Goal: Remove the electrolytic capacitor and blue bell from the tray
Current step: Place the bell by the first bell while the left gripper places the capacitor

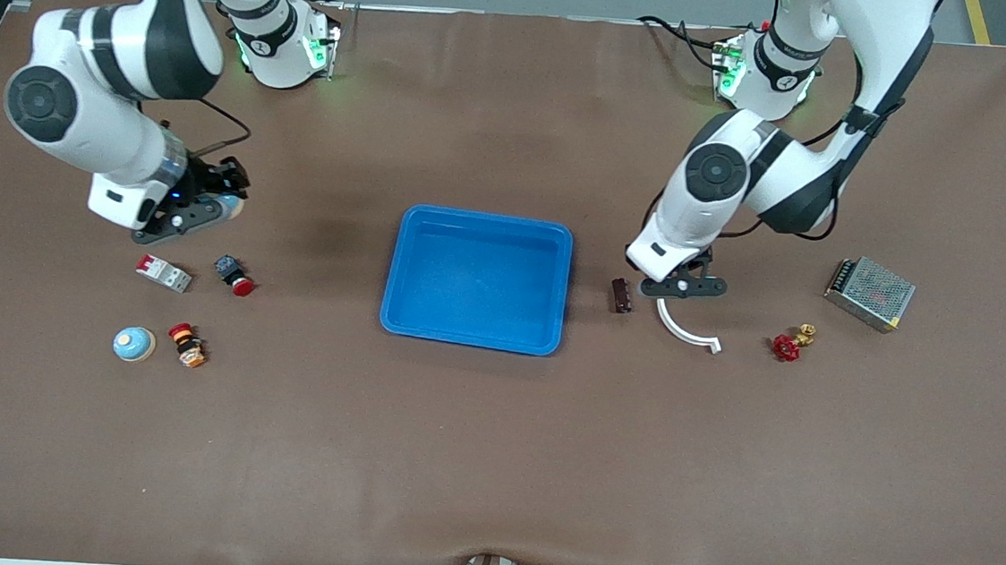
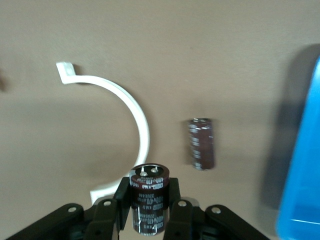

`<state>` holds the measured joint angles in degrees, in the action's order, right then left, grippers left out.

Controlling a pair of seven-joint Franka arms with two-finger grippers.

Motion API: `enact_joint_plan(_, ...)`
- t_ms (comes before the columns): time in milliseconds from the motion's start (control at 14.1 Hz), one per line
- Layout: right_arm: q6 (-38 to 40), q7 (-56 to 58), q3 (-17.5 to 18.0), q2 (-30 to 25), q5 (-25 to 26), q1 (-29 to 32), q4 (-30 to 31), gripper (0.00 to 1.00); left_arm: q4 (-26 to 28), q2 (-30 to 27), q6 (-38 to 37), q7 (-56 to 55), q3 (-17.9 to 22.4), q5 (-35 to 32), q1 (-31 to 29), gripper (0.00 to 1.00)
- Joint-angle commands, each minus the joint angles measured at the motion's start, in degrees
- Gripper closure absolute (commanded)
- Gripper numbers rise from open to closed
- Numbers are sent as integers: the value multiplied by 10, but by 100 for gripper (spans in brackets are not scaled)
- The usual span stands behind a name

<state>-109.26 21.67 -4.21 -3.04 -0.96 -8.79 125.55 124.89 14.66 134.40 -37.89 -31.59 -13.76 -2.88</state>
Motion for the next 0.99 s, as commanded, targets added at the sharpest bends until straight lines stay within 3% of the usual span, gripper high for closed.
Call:
enact_joint_plan(0, -28, 59, 14, -29, 20, 58, 50, 80, 54, -43, 41, 71, -6, 1, -44, 100)
enact_joint_plan(283, -125, 151, 14, -15, 33, 120, 95, 80, 69, -40, 67, 126, -6, 0, -83, 100)
enact_joint_plan(567, -215, 197, 14, 48, 40, 156, 116, 80, 111, -30, 149, 131, -4, -43, -121, 100)
enact_joint_plan(921, -318, 236, 14, 113, 40, 182, 134, 80, 120, 4, 173, 121, -4, -65, -143, 100)
